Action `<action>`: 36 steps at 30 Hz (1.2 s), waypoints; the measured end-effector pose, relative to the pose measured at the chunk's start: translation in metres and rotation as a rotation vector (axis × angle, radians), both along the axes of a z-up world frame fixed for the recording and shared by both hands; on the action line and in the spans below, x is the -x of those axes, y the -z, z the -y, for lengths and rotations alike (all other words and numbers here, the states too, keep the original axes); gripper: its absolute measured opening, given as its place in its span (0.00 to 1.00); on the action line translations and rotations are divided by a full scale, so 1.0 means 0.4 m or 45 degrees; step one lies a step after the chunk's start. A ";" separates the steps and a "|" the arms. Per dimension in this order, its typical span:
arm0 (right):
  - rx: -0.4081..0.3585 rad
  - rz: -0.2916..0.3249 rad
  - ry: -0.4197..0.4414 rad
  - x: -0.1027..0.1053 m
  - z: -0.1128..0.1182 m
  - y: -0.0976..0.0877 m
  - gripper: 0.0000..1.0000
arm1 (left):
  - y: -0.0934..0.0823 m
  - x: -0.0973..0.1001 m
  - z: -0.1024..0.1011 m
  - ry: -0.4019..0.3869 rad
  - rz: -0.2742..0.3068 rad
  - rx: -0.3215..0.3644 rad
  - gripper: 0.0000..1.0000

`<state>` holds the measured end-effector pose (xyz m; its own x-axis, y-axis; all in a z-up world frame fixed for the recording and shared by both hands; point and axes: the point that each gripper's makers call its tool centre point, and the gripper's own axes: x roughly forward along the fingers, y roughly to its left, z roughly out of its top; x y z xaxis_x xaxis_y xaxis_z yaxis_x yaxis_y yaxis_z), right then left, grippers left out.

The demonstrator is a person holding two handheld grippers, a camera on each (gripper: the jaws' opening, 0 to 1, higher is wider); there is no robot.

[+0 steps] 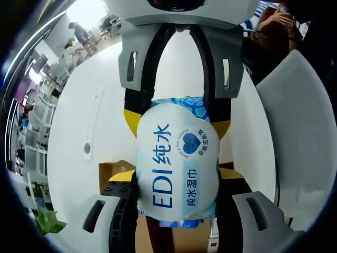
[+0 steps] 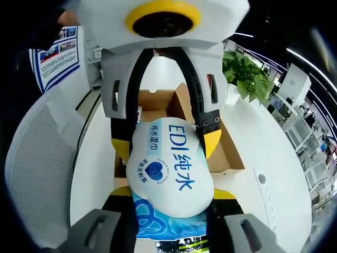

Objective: Operate the shoe box by opening the lid, removing the specified soft item, and placing it in the target area until the item is outside and the box remains undamaged.

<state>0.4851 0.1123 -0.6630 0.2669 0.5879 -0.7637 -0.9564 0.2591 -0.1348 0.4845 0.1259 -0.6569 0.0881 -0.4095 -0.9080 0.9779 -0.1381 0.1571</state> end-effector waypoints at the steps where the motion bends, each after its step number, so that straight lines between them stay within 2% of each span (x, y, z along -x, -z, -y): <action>1: 0.001 -0.001 0.001 0.000 0.003 0.000 0.48 | 0.001 0.000 0.004 0.002 -0.001 0.001 0.59; 24: 0.013 0.010 0.009 -0.001 0.073 0.016 0.48 | 0.017 -0.003 0.074 0.009 0.006 0.008 0.59; 36: 0.033 0.020 0.018 -0.008 0.116 0.034 0.48 | 0.039 -0.012 0.116 0.017 0.013 0.020 0.59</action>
<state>0.4883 0.0658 -0.6767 0.2870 0.5642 -0.7741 -0.9504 0.2688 -0.1564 0.4892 0.0795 -0.6726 0.0916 -0.4253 -0.9004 0.9743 -0.1487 0.1694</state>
